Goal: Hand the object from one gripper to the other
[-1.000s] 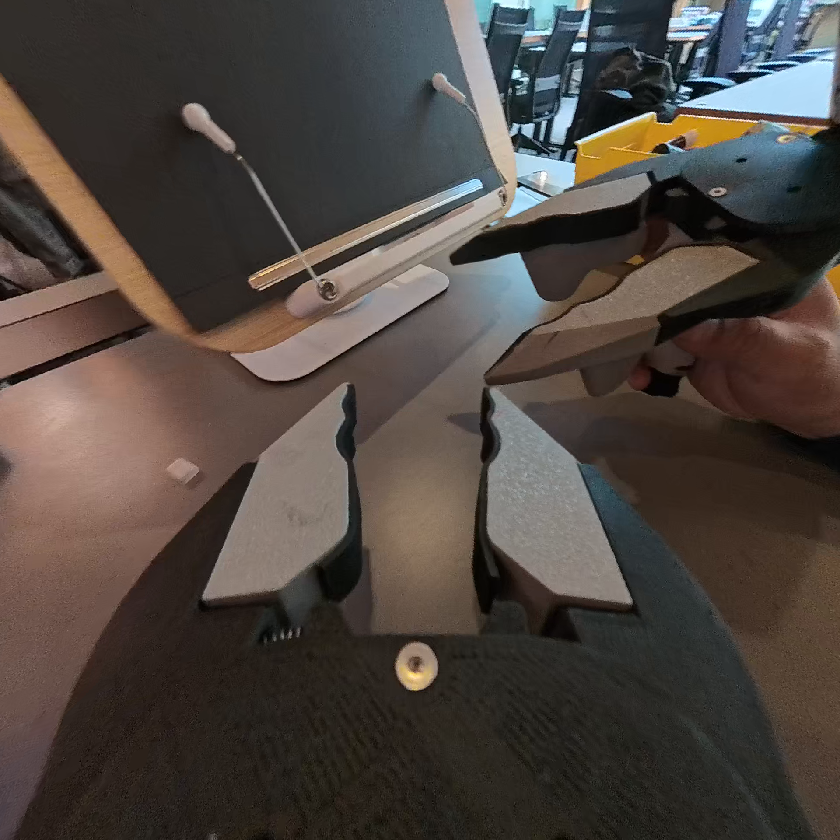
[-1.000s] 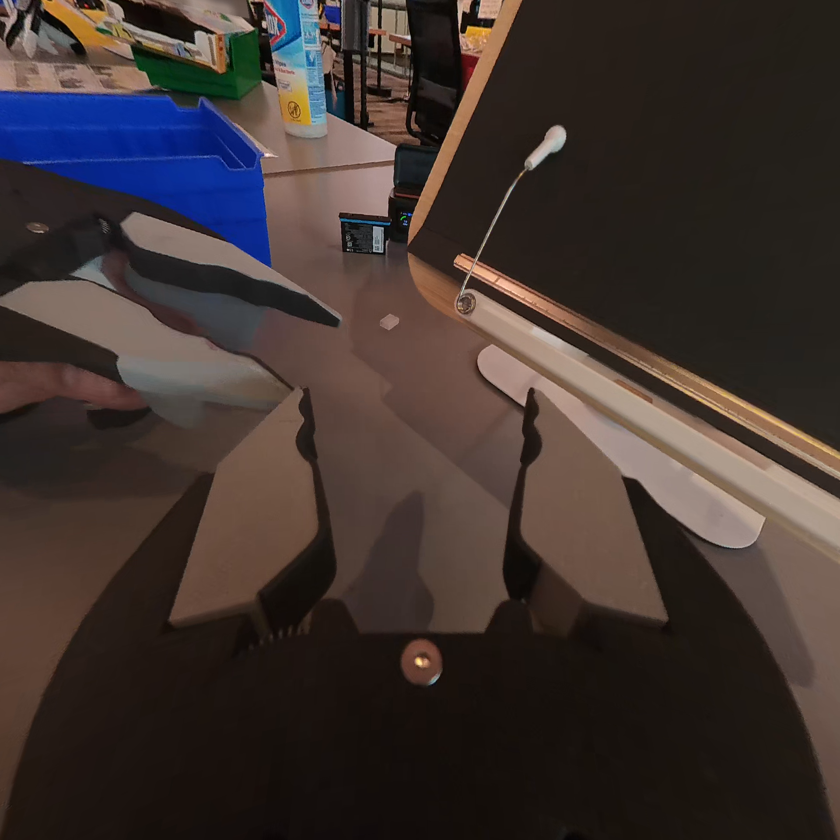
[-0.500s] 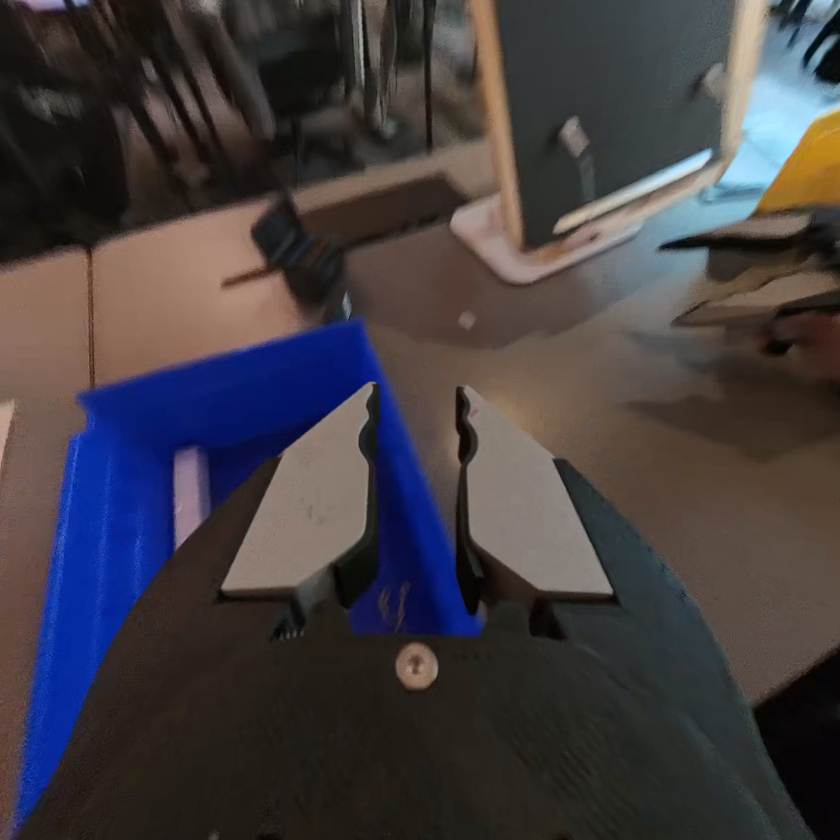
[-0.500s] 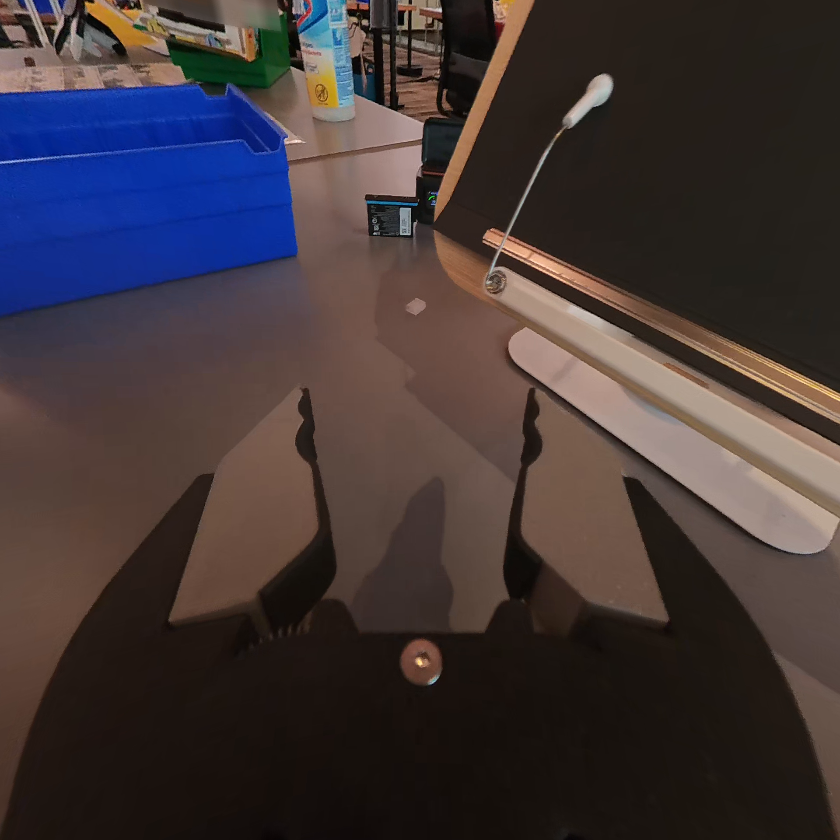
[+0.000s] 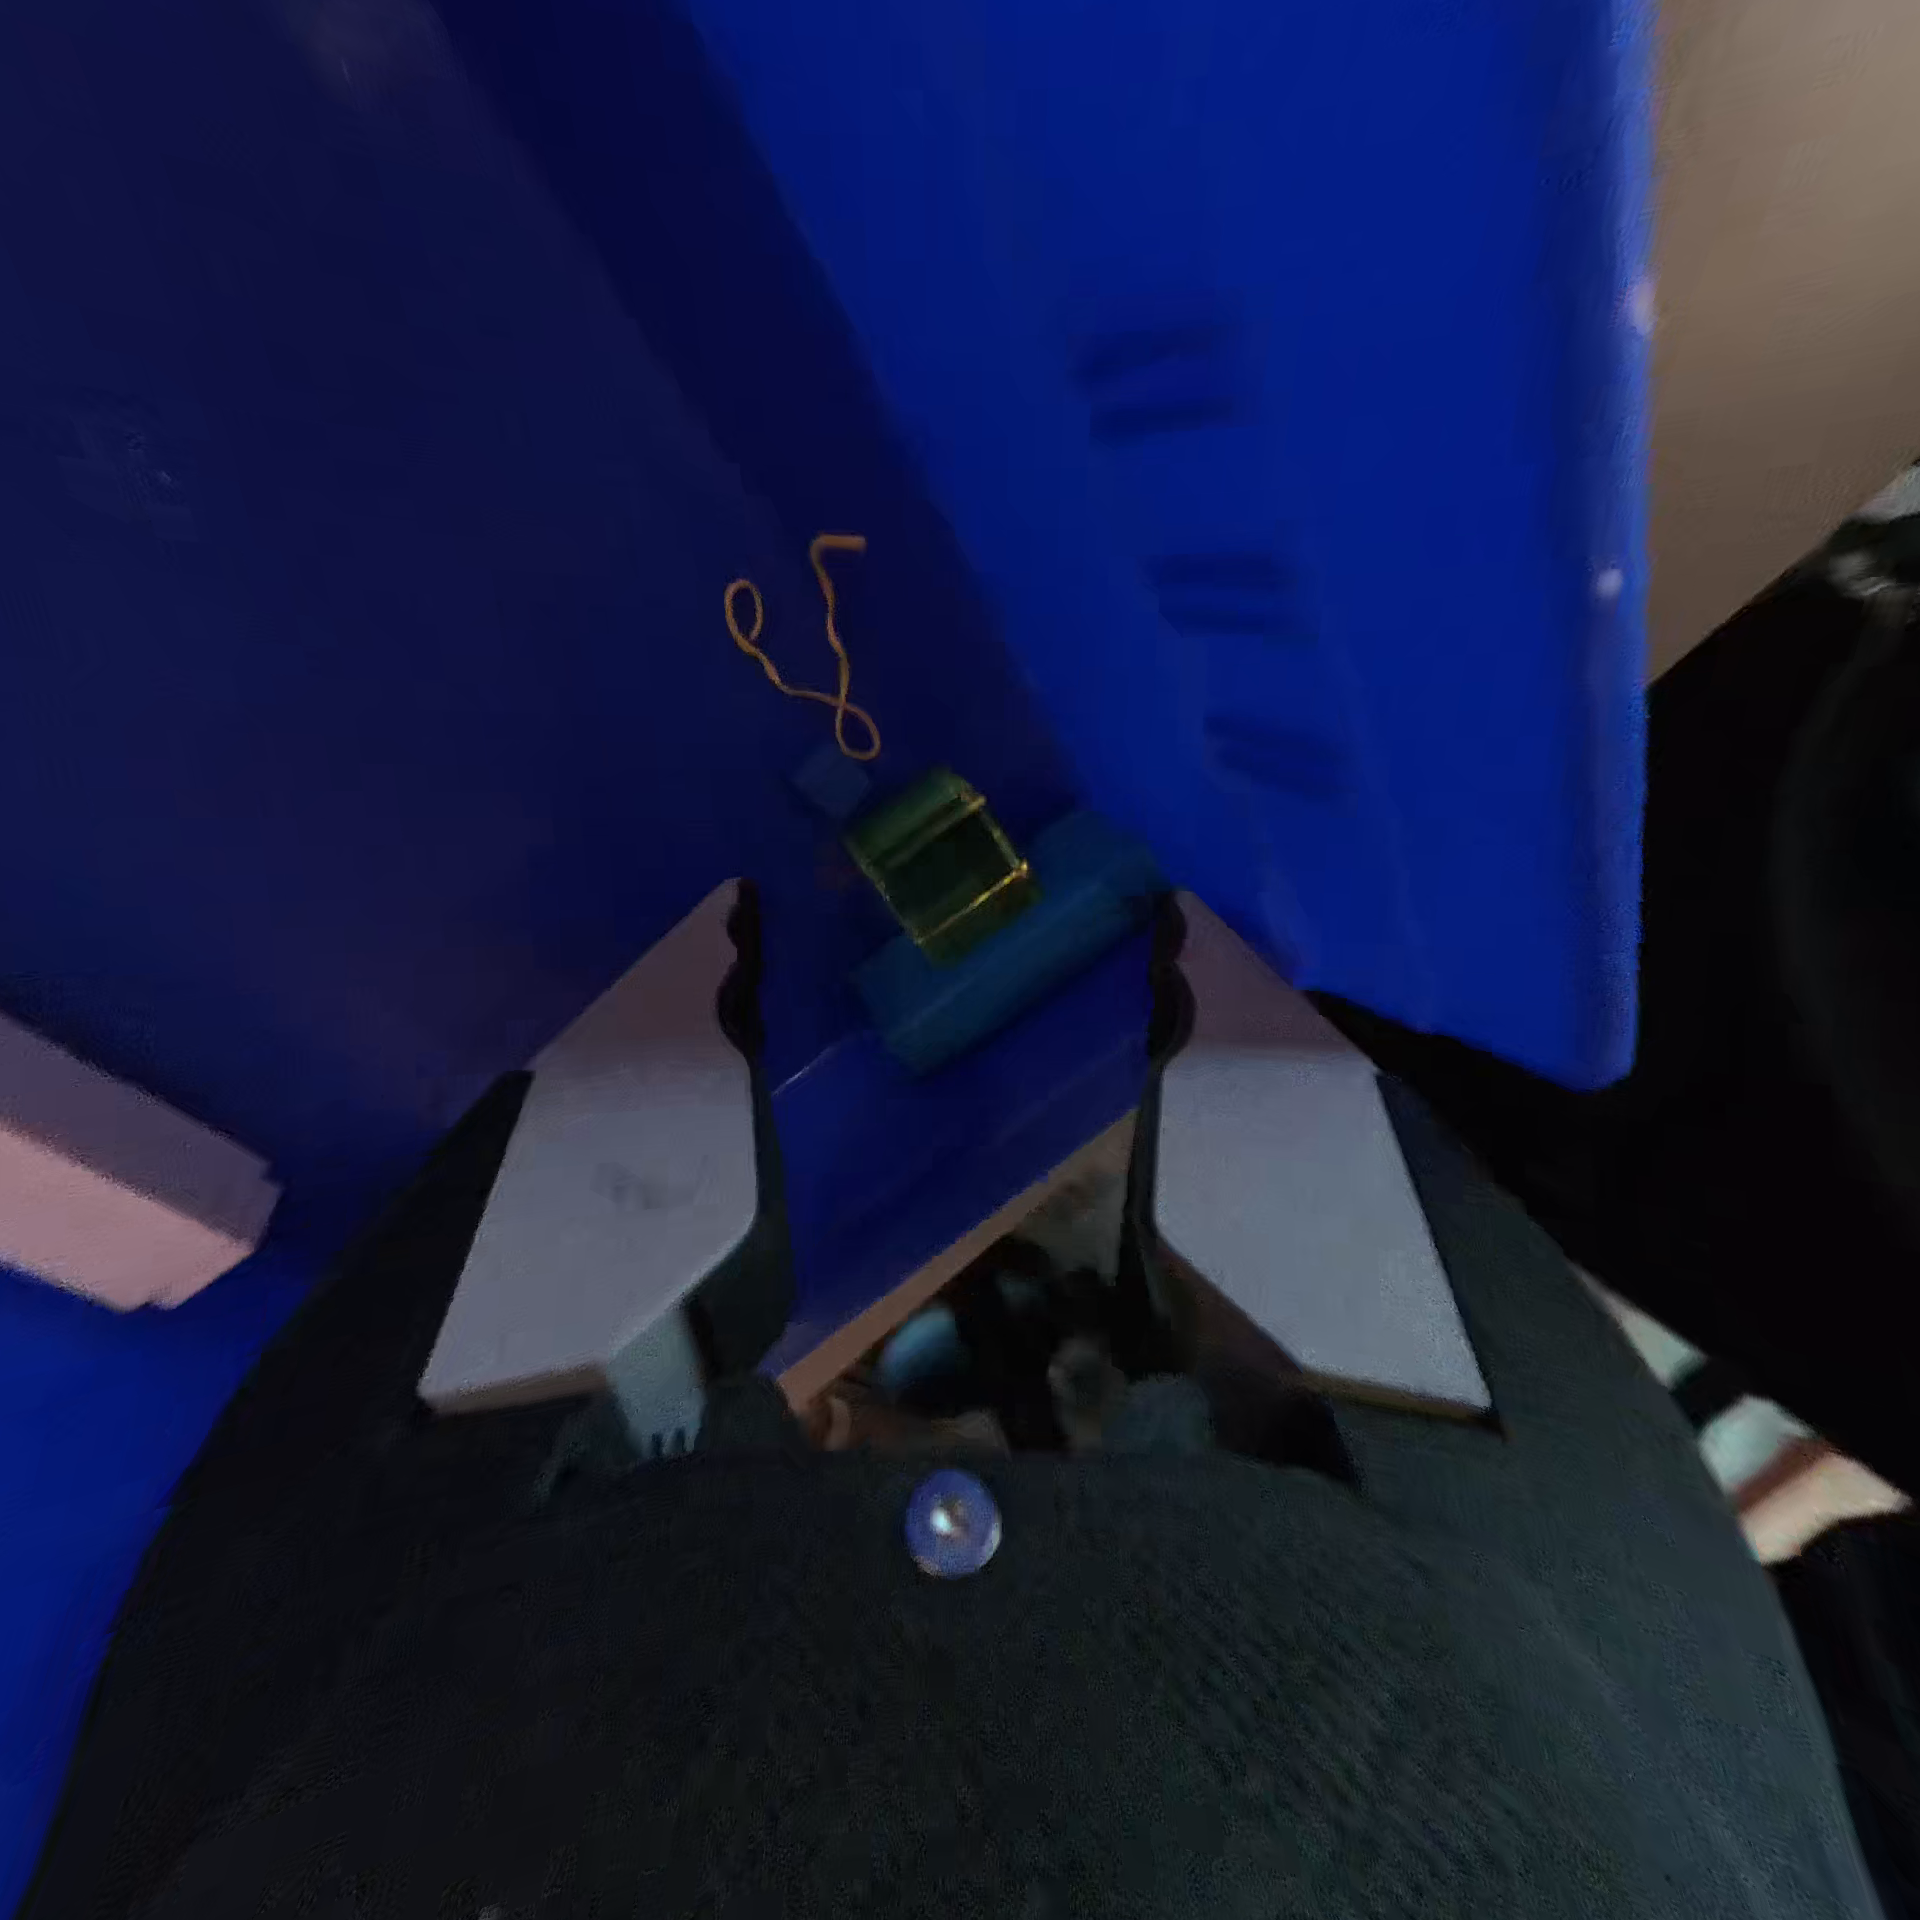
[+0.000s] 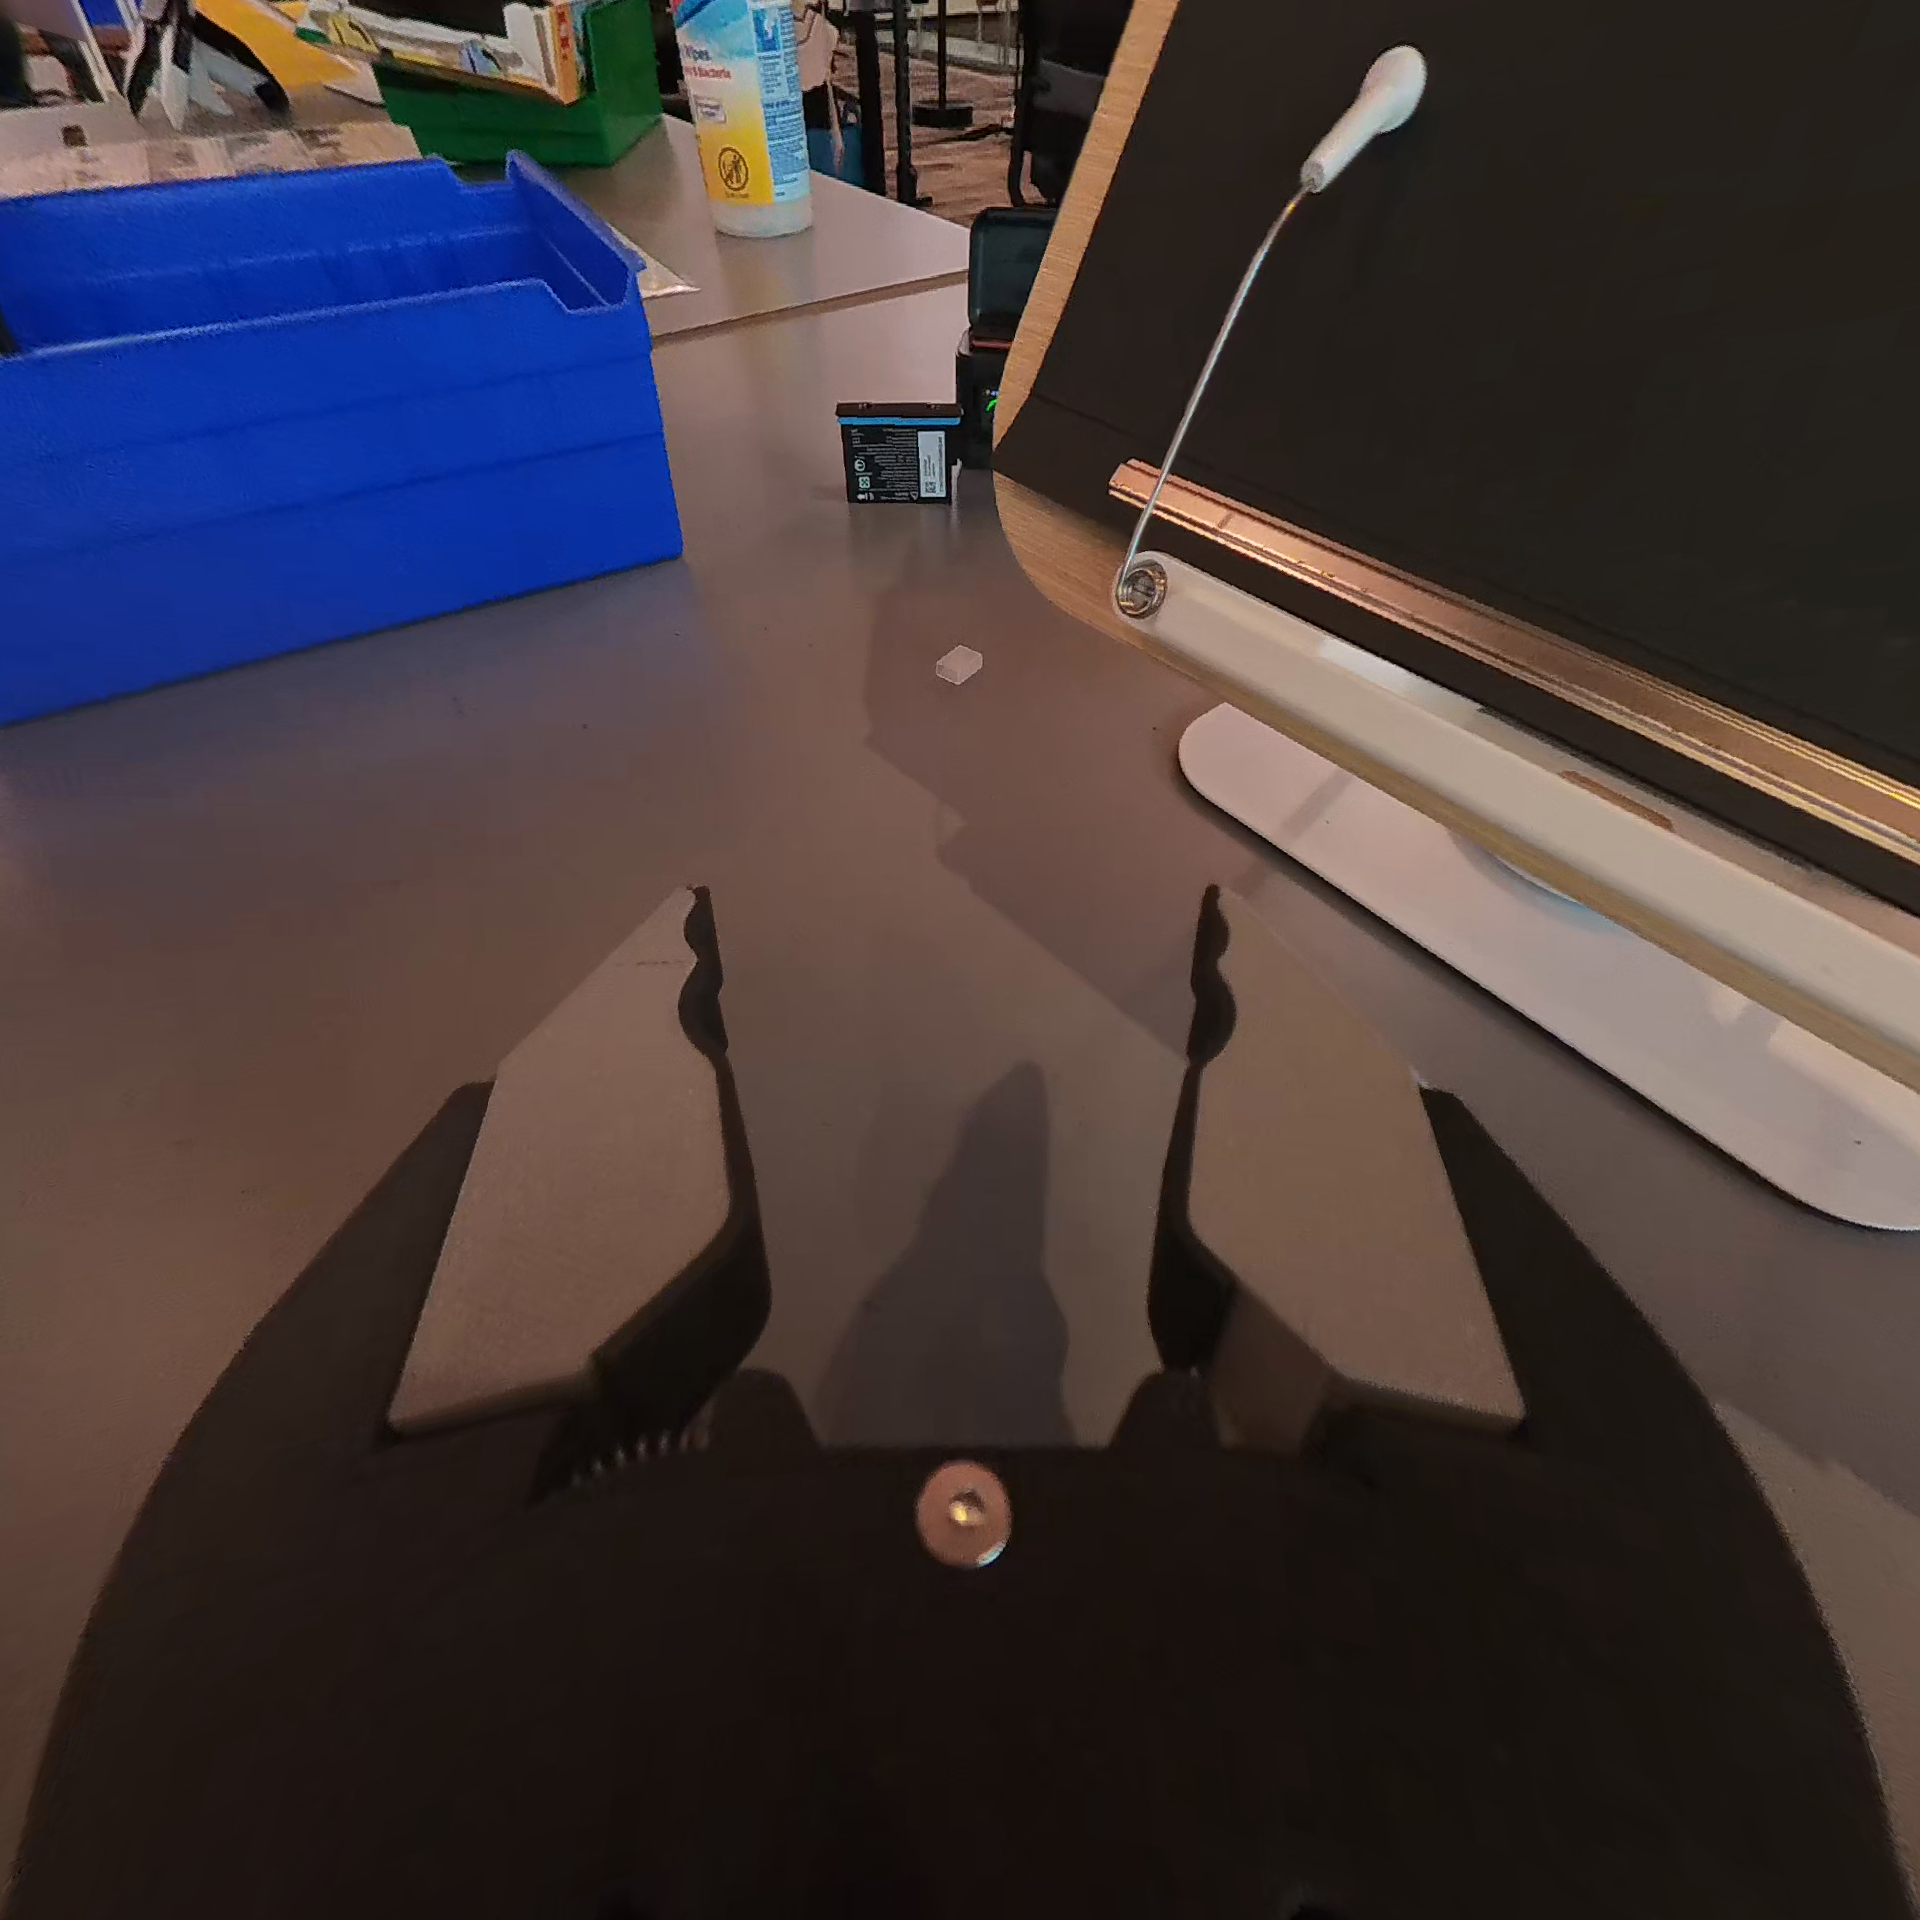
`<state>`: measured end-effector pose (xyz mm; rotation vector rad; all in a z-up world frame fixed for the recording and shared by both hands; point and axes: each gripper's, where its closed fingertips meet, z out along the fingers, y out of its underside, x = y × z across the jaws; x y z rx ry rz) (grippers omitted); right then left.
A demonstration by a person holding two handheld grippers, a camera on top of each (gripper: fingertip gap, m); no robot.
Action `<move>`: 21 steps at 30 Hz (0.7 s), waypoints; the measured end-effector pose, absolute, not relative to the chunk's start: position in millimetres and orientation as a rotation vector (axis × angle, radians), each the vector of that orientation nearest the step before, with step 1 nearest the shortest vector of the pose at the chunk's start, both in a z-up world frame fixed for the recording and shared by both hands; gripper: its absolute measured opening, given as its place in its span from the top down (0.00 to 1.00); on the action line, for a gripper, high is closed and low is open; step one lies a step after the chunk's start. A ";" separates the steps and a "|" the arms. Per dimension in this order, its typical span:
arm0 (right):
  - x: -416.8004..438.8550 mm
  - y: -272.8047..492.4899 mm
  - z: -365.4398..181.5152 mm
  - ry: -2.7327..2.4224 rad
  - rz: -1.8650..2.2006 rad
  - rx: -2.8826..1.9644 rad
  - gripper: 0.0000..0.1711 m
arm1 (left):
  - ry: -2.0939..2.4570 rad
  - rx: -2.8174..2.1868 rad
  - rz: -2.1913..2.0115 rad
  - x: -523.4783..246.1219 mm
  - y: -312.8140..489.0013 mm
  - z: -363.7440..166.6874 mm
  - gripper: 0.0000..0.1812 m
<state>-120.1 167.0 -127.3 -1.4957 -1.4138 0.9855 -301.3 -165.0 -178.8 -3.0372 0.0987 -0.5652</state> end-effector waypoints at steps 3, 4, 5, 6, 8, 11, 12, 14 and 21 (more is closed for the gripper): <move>-119.4 168.8 -126.8 -1.405 0.984 -1.499 0.49 | -0.019 -3.051 -0.676 -302.8 -160.3 -178.0 0.65; -119.2 168.9 -126.8 -1.404 0.984 -1.500 0.49 | -0.023 -3.052 -0.672 -306.5 -159.3 -178.0 0.65; -119.1 168.9 -127.0 -1.404 0.984 -1.501 0.49 | -0.039 -3.055 -0.668 -310.8 -158.5 -178.3 0.66; -119.1 168.9 -127.1 -1.405 0.984 -1.501 0.49 | -0.045 -3.074 -0.637 -318.5 -159.5 -180.4 0.71; -119.2 168.5 -127.1 -1.407 0.983 -1.500 0.49 | -0.096 -3.057 -0.592 -330.4 -153.3 -180.5 0.70; -119.3 167.6 -126.9 -1.409 0.986 -1.498 0.49 | -0.094 -3.055 -0.280 -361.6 -146.7 -175.7 0.68; -119.3 167.5 -127.0 -1.409 0.987 -1.498 0.49 | -0.082 -3.041 -0.170 -371.5 -144.4 -171.7 0.68; -119.8 166.9 -128.1 -1.412 0.993 -1.502 0.49 | -0.088 -3.035 -0.082 -379.9 -144.8 -165.4 0.68; -119.9 167.9 -130.3 -1.411 0.993 -1.515 0.50 | -0.042 -3.051 -0.087 -375.8 -148.8 -173.7 0.67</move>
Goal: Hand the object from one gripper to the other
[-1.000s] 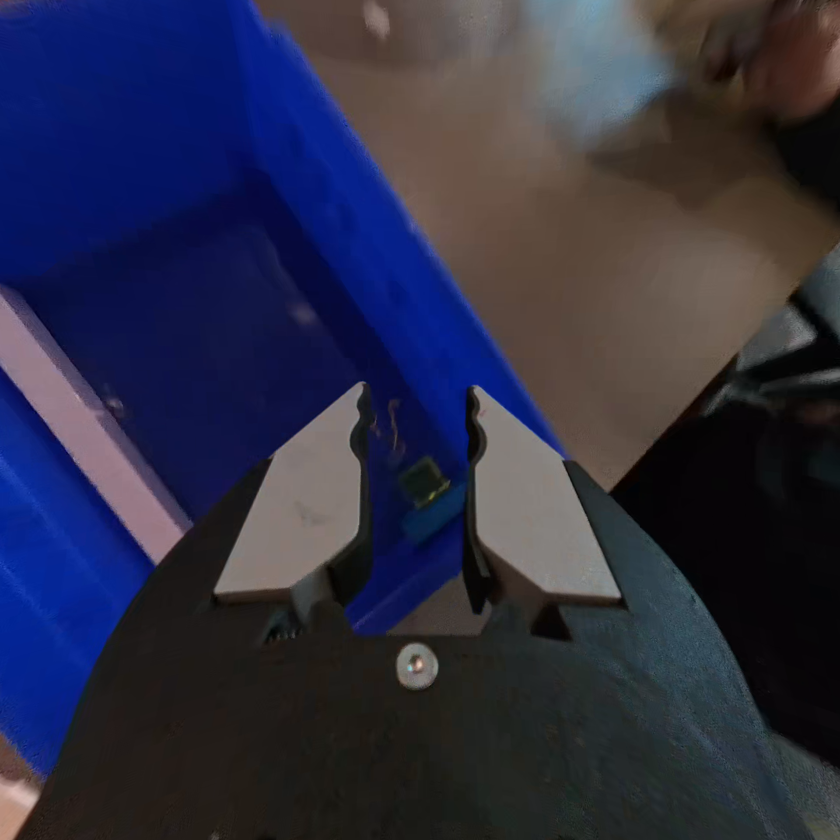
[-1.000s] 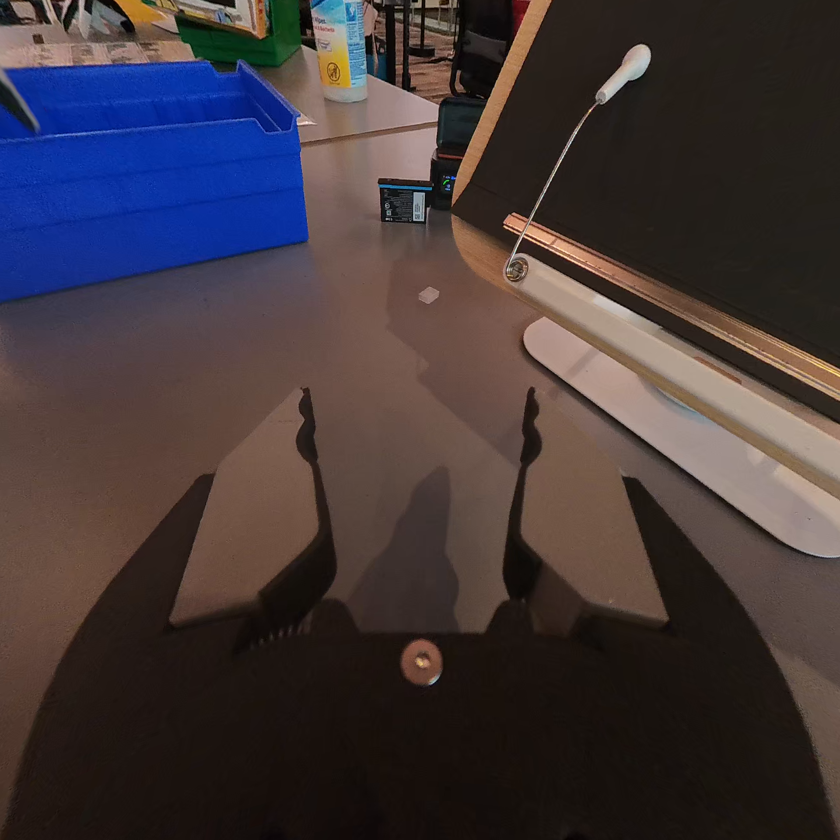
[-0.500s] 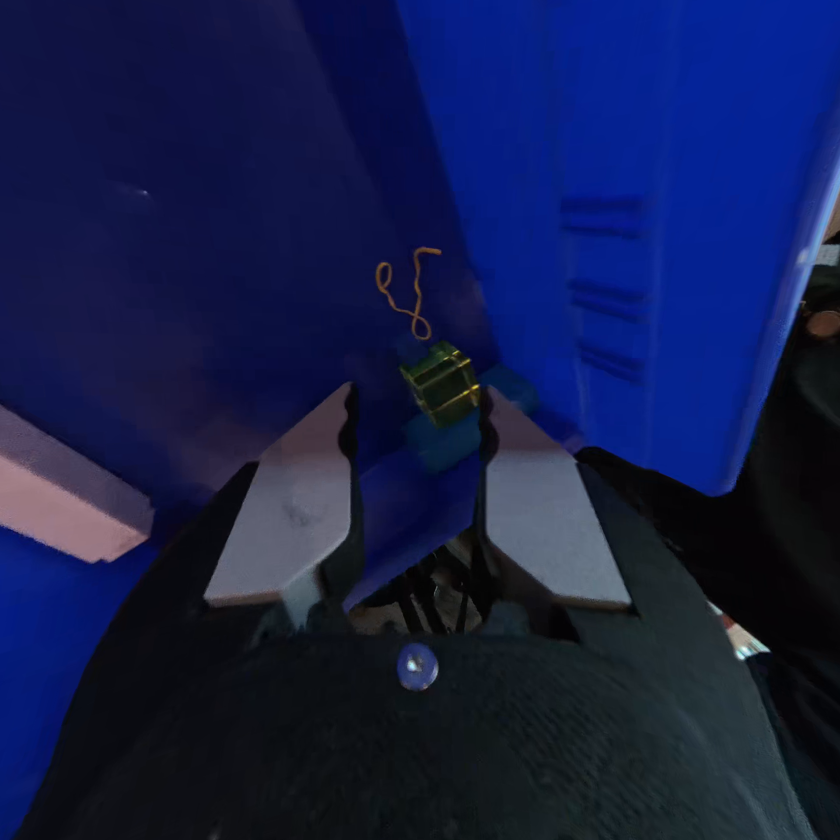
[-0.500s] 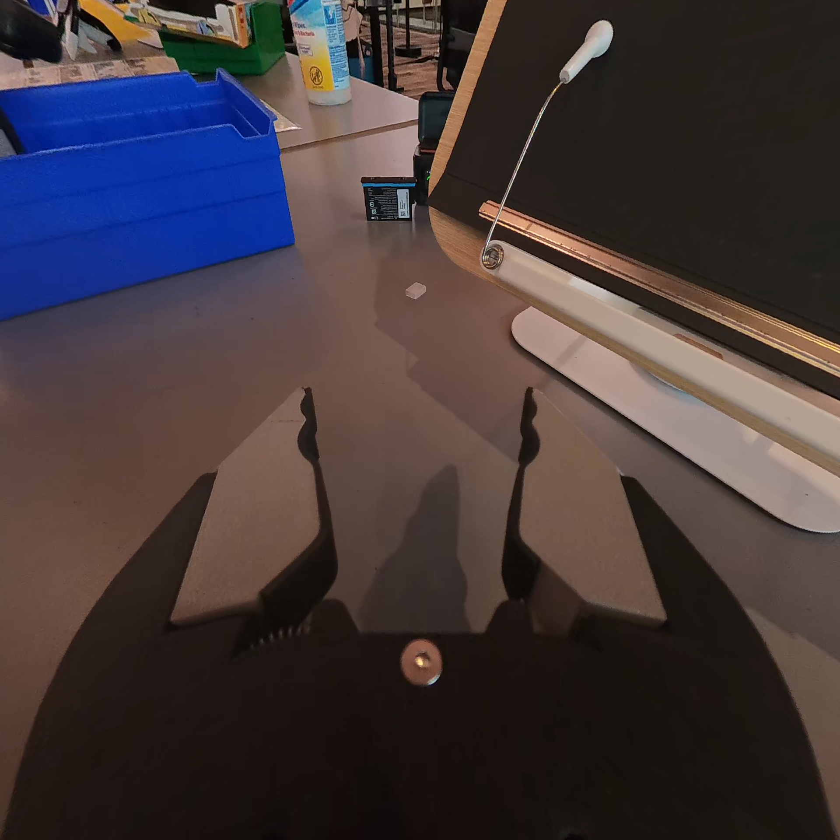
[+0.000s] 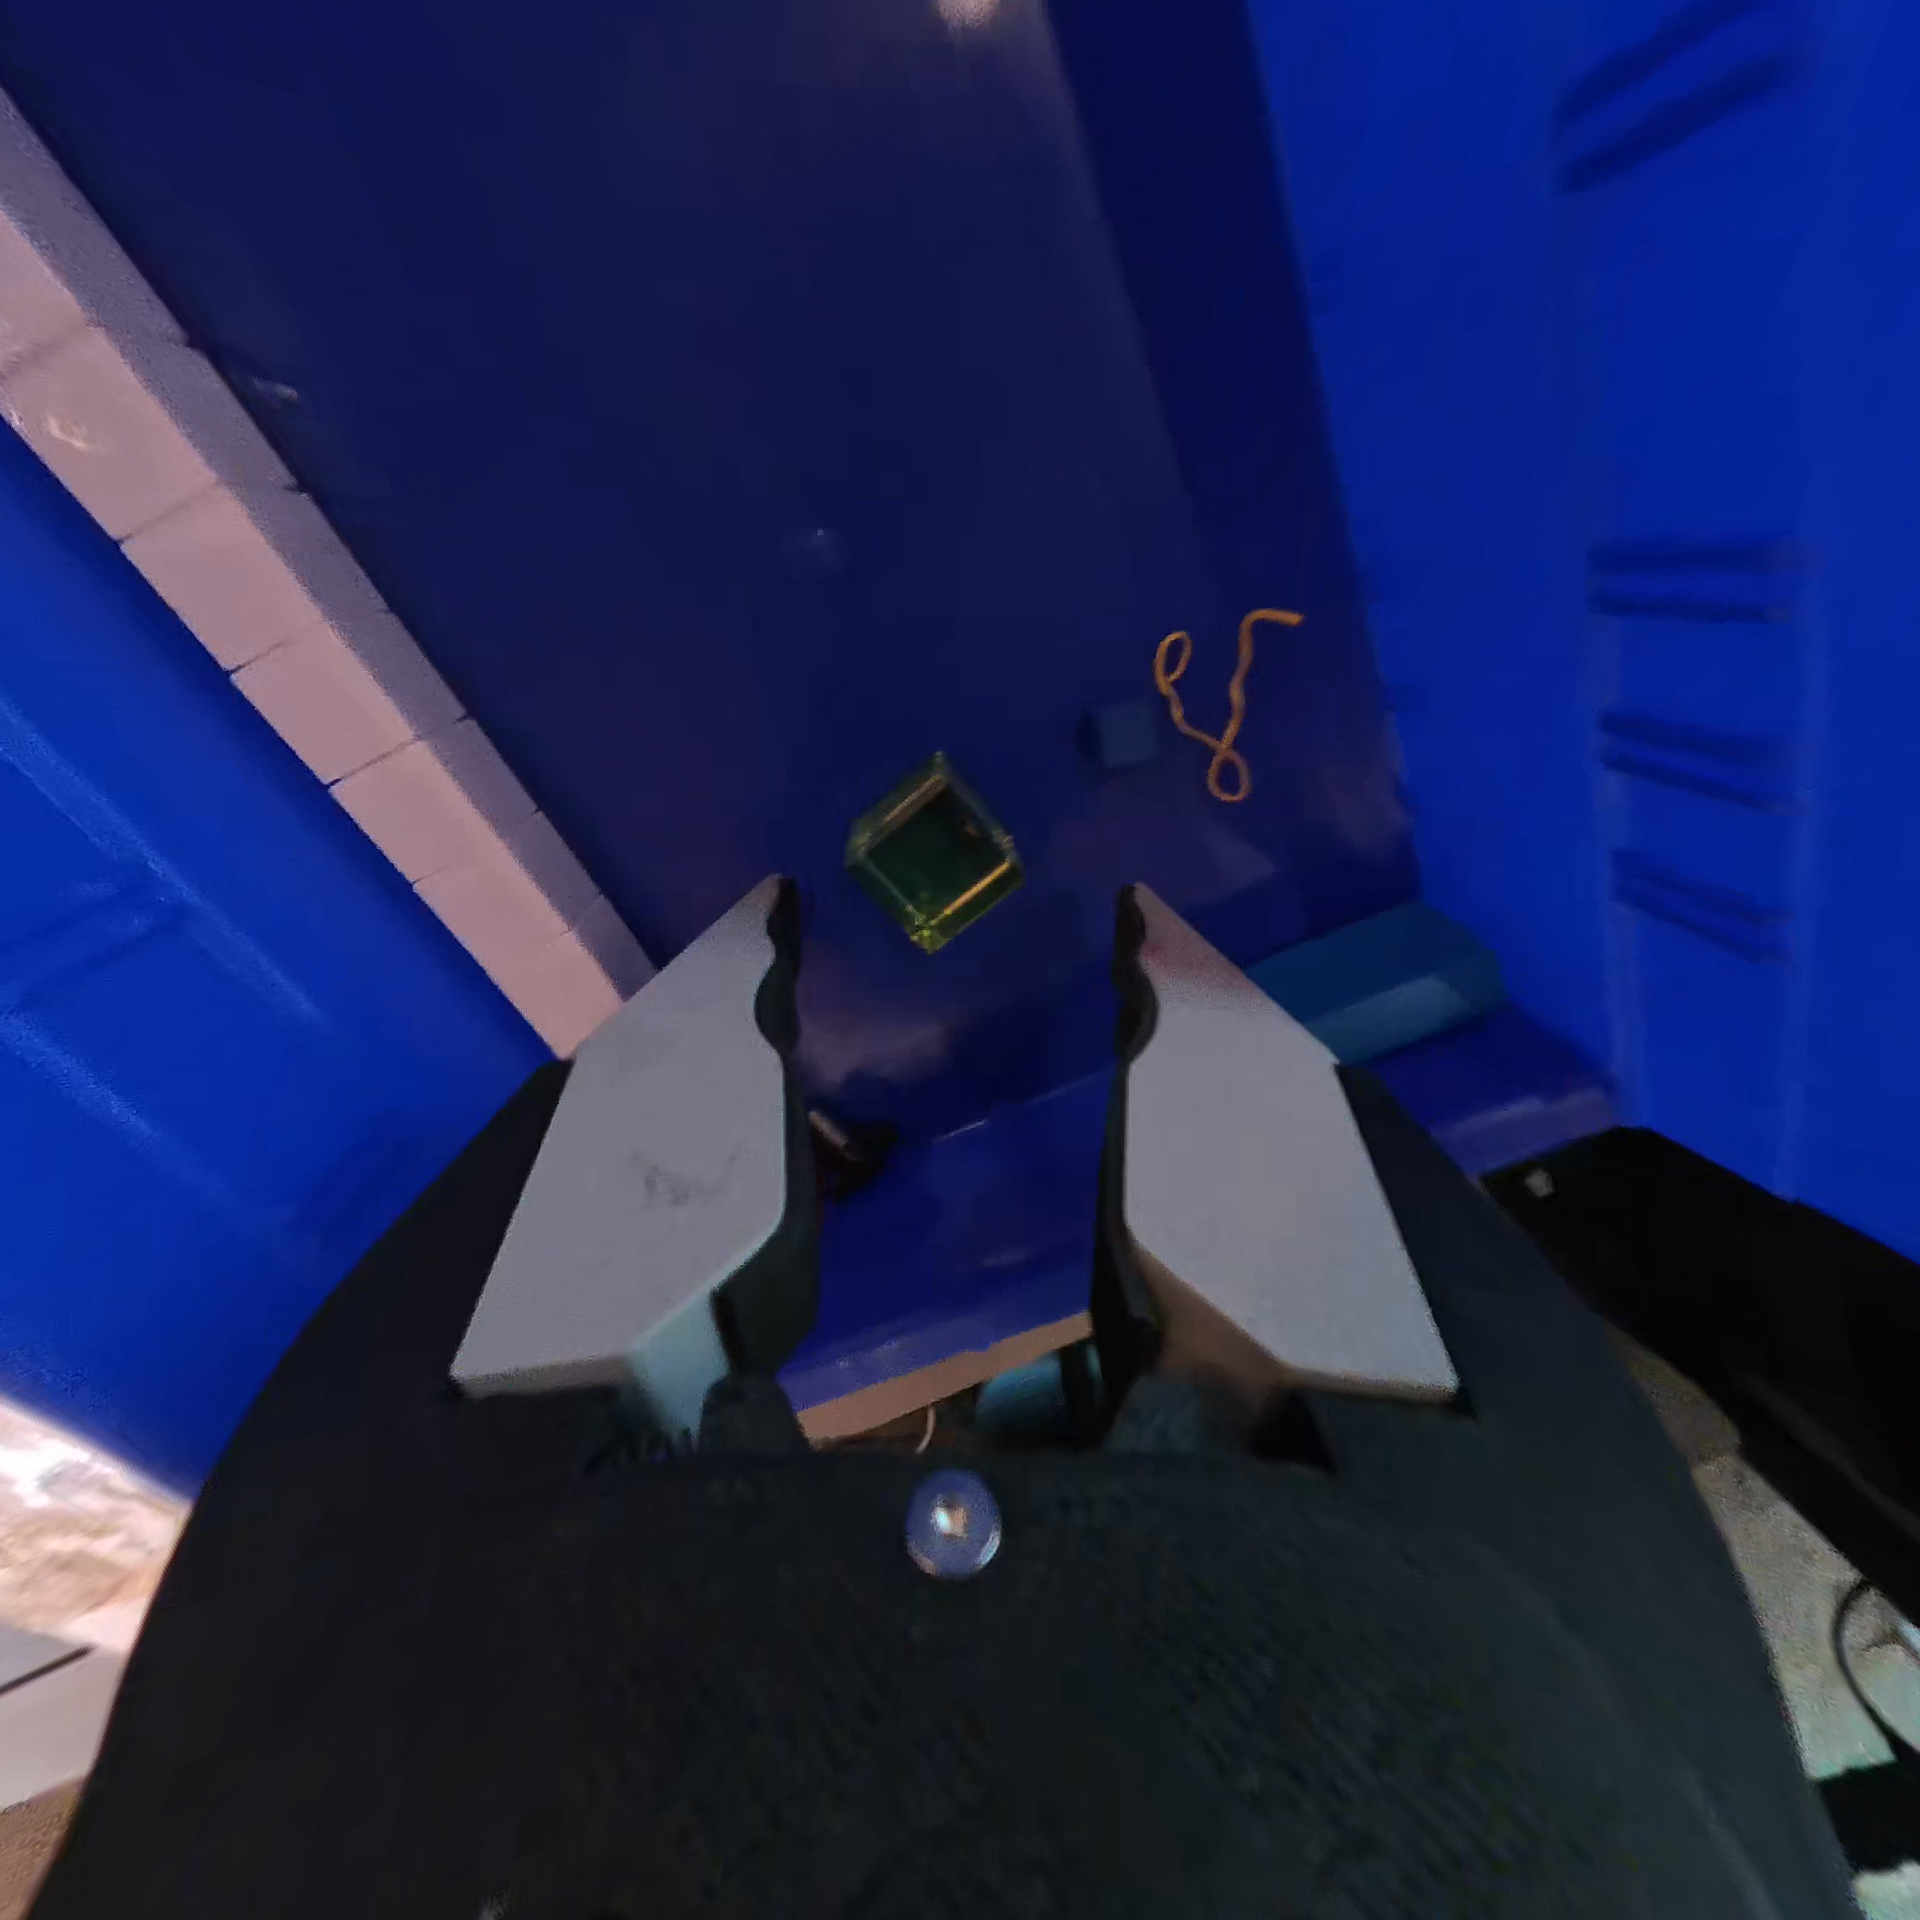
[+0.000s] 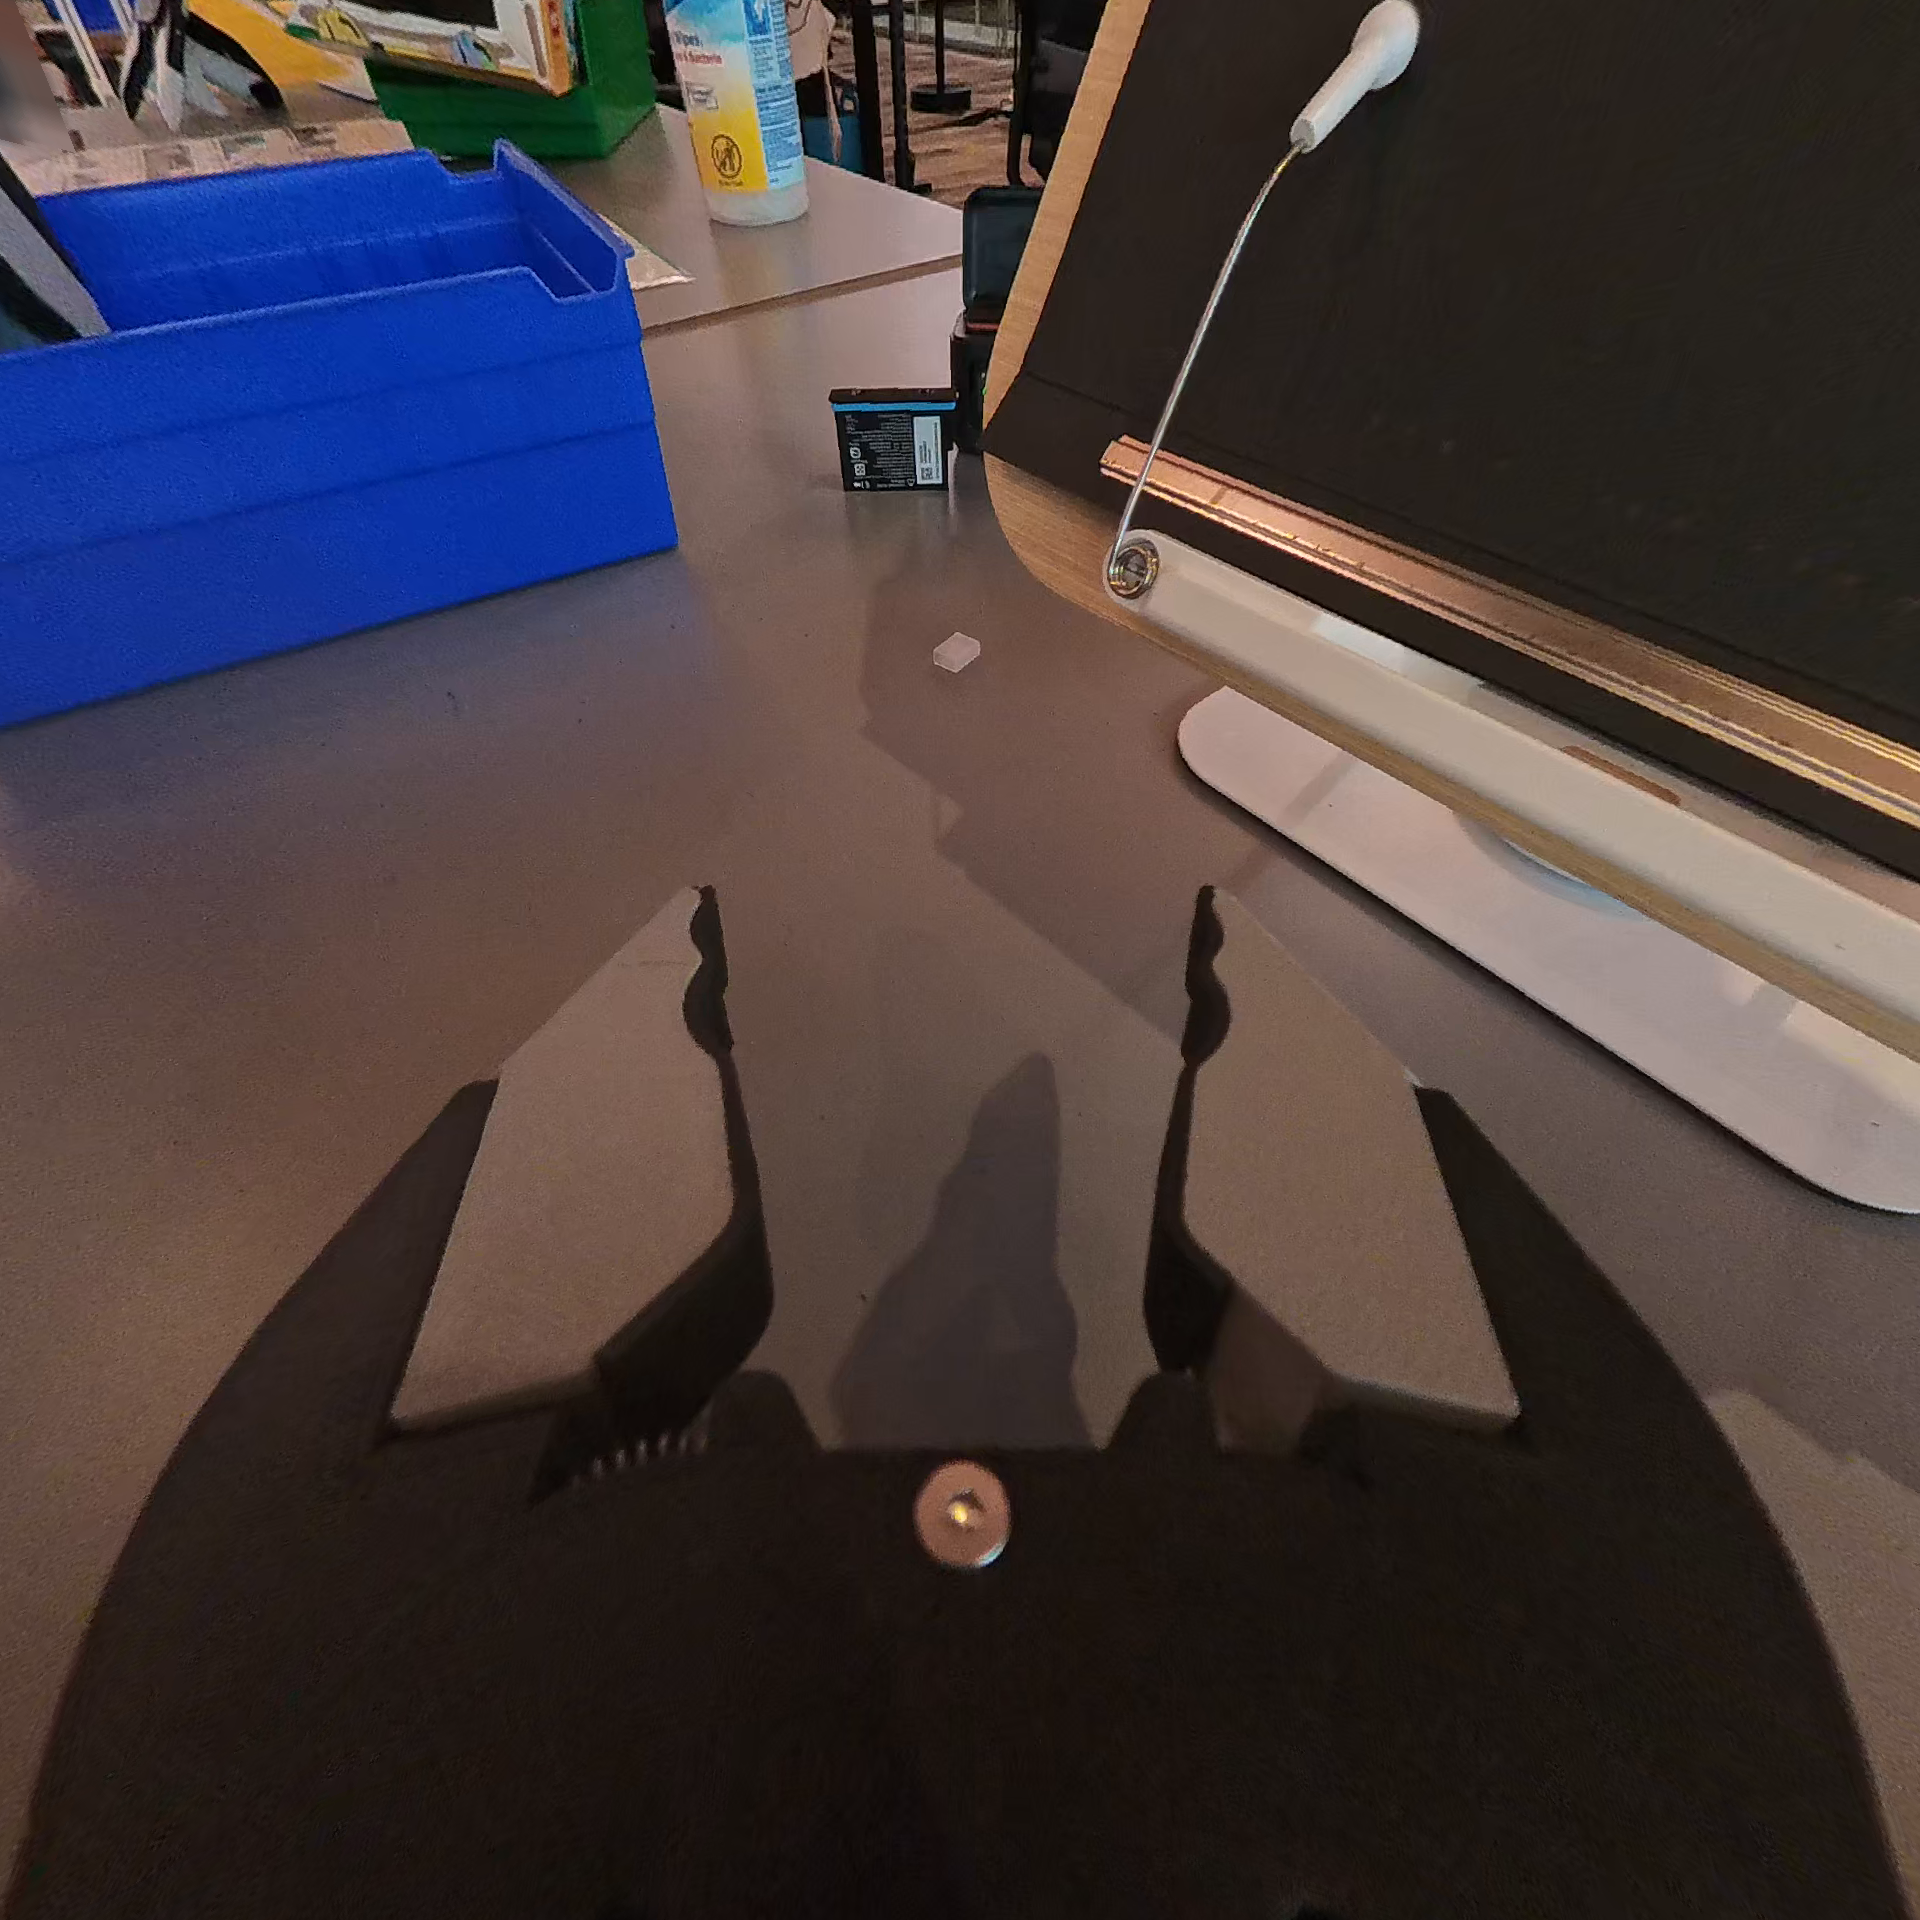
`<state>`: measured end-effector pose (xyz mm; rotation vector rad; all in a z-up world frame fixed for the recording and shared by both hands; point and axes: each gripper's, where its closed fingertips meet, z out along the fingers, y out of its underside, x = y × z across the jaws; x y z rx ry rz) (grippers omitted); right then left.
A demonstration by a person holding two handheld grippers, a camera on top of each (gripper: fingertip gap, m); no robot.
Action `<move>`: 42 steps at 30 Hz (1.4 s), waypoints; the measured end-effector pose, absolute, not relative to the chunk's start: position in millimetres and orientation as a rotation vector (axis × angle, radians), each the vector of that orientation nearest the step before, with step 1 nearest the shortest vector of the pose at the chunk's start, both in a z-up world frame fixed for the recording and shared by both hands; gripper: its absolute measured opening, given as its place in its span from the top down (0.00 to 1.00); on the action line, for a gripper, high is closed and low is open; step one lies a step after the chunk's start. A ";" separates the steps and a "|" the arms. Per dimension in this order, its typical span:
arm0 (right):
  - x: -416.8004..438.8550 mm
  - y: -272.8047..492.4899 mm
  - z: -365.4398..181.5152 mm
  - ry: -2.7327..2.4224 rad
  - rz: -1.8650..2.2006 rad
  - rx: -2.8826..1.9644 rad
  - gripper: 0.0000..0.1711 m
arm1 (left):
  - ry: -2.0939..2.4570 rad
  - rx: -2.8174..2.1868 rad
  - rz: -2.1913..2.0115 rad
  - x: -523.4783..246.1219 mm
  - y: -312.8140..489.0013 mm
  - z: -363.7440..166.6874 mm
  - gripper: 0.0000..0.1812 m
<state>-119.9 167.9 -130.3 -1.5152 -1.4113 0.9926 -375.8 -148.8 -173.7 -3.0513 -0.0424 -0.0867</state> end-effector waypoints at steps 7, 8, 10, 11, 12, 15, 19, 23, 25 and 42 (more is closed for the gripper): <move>-118.4 170.3 -131.4 -1.403 0.998 -1.528 0.50 | 0.005 -3.003 -0.031 -386.6 -139.8 -186.0 0.83; -118.5 170.2 -131.8 -1.405 0.997 -1.529 0.50 | 0.032 -2.984 -0.030 -386.2 -137.4 -185.0 0.82; -119.1 169.0 -132.1 -1.412 1.000 -1.526 0.50 | 0.051 -2.997 -0.010 -387.6 -139.3 -186.6 0.80; -119.4 168.2 -132.2 -1.416 1.001 -1.524 0.50 | 0.067 -3.001 -0.015 -386.7 -139.2 -187.3 0.79; -119.8 167.3 -132.4 -1.421 1.001 -1.522 0.50 | 0.093 -2.987 -0.018 -385.1 -136.6 -186.6 0.78; -120.8 164.4 -134.1 -1.440 0.998 -1.518 0.50 | 0.193 -2.962 -0.002 -382.0 -129.7 -183.5 0.71; -121.1 162.1 -134.9 -1.454 0.996 -1.513 0.51 | 0.347 -2.984 0.043 -382.5 -126.1 -190.5 0.70; -120.0 162.0 -134.2 -1.454 0.994 -1.511 0.52 | 0.288 -2.992 0.053 -387.4 -120.5 -191.5 0.77; -119.4 161.3 -135.1 -1.457 1.000 -1.515 0.52 | 0.363 -3.017 0.190 -399.1 -126.2 -186.8 0.80; -97.6 58.7 -93.6 -1.792 1.669 -1.169 0.61 | 1.063 -1.485 0.093 -103.3 27.8 -3.4 0.80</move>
